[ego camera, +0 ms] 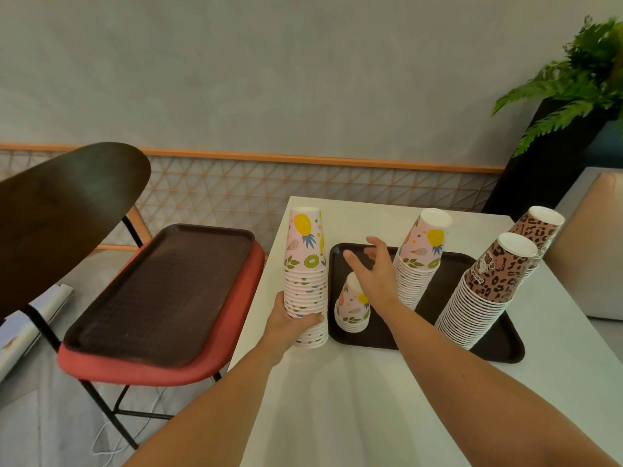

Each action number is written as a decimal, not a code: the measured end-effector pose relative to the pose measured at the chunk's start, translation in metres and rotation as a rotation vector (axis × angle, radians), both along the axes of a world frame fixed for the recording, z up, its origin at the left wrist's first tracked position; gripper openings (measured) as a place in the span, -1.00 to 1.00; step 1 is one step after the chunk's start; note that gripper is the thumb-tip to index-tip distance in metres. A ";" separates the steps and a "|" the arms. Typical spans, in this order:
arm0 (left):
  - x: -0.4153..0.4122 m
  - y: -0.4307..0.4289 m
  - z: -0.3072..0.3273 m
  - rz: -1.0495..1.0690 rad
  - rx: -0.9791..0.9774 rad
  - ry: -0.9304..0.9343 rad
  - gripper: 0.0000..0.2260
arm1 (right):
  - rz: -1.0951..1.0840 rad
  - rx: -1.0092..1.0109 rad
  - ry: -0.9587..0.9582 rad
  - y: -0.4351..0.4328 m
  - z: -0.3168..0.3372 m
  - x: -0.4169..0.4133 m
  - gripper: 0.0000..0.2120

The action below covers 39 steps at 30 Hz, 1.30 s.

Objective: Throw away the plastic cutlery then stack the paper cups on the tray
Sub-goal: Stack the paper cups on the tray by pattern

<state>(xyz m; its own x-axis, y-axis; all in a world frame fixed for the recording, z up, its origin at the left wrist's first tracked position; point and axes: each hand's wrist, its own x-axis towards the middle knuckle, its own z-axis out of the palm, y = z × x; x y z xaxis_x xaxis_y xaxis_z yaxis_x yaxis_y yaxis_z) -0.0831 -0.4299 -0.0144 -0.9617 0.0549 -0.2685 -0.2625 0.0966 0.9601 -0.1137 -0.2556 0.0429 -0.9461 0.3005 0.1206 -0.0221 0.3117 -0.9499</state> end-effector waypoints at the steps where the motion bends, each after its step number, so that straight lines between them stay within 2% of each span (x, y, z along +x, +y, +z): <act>1: 0.000 0.000 0.000 -0.003 -0.003 -0.001 -0.34 | 0.023 -0.010 0.028 -0.005 0.008 -0.001 -0.46; 4: 0.000 0.001 0.000 -0.023 -0.012 -0.004 -0.28 | 0.130 -0.046 0.052 -0.021 0.029 -0.003 -0.45; 8: 0.002 0.000 0.003 -0.048 -0.009 0.009 -0.21 | 0.319 -0.073 -0.093 -0.036 0.042 -0.005 -0.29; 11: 0.002 -0.001 0.004 -0.066 -0.034 0.010 -0.21 | 0.403 -0.026 -0.136 -0.042 0.045 -0.006 -0.32; 20: 0.006 -0.006 0.001 -0.068 -0.054 0.003 -0.23 | 0.391 -0.042 -0.090 -0.045 0.052 -0.007 -0.41; 28: 0.006 -0.004 -0.004 -0.063 -0.057 -0.004 -0.36 | 0.319 -0.098 0.014 -0.041 0.067 -0.013 -0.50; 39: 0.006 0.002 -0.005 -0.062 -0.081 0.002 -0.36 | 0.153 -0.366 0.184 -0.023 0.101 -0.021 -0.56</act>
